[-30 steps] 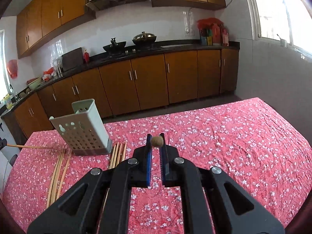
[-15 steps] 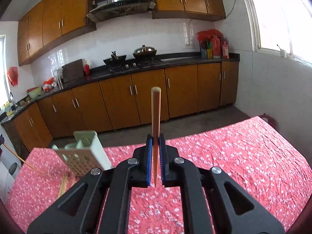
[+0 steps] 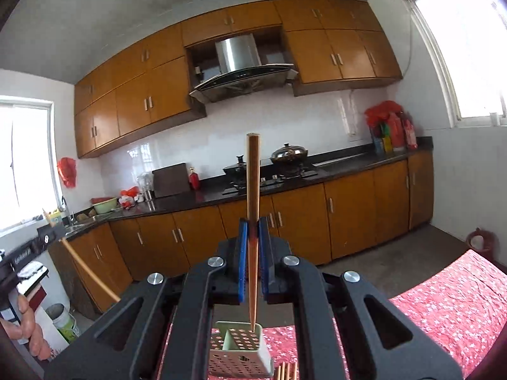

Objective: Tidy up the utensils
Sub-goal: 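Lift both held chopsticks and carry them above the perforated utensil holder, then open the right tool over the holder while the left tool releases its chopstick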

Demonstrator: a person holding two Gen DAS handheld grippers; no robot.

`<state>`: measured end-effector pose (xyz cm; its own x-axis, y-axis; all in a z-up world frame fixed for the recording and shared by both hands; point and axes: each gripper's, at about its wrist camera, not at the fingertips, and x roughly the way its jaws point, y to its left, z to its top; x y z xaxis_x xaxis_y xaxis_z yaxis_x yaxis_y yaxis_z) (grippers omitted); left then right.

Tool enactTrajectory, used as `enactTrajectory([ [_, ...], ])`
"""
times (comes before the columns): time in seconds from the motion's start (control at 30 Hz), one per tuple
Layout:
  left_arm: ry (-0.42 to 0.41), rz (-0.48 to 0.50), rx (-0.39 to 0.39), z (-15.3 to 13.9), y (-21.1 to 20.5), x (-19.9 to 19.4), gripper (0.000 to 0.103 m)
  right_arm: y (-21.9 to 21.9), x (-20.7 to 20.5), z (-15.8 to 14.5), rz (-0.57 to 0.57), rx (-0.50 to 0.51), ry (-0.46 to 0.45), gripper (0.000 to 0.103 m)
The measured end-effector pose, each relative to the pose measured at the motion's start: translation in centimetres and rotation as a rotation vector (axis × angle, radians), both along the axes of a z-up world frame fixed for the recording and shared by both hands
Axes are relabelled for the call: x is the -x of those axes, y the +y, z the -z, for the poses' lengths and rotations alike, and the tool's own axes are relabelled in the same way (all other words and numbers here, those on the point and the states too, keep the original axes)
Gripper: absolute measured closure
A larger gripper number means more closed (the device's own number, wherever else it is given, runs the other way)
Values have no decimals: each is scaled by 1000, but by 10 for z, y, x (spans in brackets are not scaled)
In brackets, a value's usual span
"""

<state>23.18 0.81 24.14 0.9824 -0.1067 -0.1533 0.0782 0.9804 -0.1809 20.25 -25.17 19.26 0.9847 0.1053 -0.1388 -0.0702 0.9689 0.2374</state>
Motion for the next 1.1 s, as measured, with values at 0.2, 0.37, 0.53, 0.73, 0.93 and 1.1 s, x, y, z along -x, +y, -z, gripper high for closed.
enactTrajectory([
  [0.2, 11, 31, 53, 18, -27, -24, 95, 14, -19, 22, -35, 7, 63, 95],
  [0.37, 109, 45, 45, 56, -45, -52, 95, 16, -26, 41, -45, 8, 132, 95],
  [0.53, 174, 45, 3, 78, -48, -61, 91, 16, -27, 47, -55, 16, 160, 87],
  [0.73, 170, 14, -7, 74, -32, -48, 78, 9, -16, 39, -31, -1, 131, 55],
  [0.93, 164, -29, 17, 69, -2, -16, 69, -14, 15, 34, 23, -28, 131, 55],
  [1.1, 210, -75, -22, 88, 23, 20, 64, -34, 39, 65, 65, -44, 228, 55],
])
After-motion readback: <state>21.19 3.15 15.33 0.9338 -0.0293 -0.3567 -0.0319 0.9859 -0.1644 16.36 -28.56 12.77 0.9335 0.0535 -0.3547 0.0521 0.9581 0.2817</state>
